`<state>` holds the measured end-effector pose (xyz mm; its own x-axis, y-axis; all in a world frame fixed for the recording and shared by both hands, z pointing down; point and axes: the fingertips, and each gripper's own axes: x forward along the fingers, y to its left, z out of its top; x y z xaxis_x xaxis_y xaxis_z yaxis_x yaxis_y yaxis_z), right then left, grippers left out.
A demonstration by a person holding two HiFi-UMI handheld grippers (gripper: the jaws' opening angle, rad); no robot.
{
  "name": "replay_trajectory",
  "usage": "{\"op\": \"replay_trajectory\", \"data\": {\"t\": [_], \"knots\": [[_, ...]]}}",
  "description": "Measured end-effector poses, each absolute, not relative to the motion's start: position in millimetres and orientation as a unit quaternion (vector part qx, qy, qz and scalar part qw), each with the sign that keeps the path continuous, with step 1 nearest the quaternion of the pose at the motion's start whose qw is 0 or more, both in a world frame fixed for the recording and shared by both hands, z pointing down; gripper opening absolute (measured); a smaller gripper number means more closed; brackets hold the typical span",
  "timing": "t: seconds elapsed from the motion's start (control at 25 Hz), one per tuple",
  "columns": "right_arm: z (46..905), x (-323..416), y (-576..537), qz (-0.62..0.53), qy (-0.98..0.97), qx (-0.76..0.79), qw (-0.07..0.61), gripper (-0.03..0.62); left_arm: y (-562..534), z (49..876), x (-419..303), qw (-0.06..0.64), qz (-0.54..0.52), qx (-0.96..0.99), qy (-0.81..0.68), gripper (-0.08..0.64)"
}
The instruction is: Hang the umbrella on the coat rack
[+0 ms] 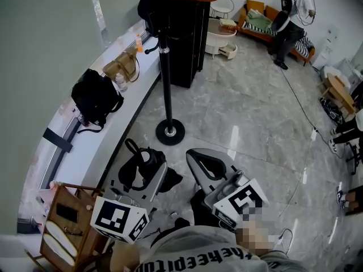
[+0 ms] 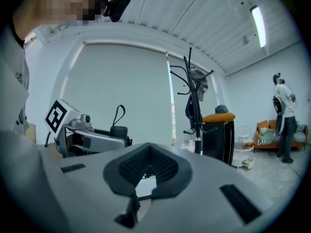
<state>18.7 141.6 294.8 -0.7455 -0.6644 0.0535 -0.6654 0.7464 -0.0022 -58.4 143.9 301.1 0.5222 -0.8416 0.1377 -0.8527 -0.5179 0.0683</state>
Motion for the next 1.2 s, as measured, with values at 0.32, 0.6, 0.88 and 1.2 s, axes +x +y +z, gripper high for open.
{"op": "replay_trajectory", "data": {"t": [0.32,0.6,0.88,1.2], "knots": [[290,17,90,0.013,-0.946,0.323,0.02,0.011,96,300,-59,0.065,0.043,0.855,-0.513,0.244],[281,26,41,0.004,-0.957,0.29,0.019,0.011,50,290,-51,0.06,0.035,0.835,-0.546,0.244],[283,35,5,0.008,-0.965,0.261,0.022,0.011,17,292,-37,0.066,0.037,0.822,-0.565,0.244],[284,48,-27,0.013,-0.973,0.229,0.019,0.011,-11,294,-23,0.072,0.04,0.804,-0.588,0.244]]}}
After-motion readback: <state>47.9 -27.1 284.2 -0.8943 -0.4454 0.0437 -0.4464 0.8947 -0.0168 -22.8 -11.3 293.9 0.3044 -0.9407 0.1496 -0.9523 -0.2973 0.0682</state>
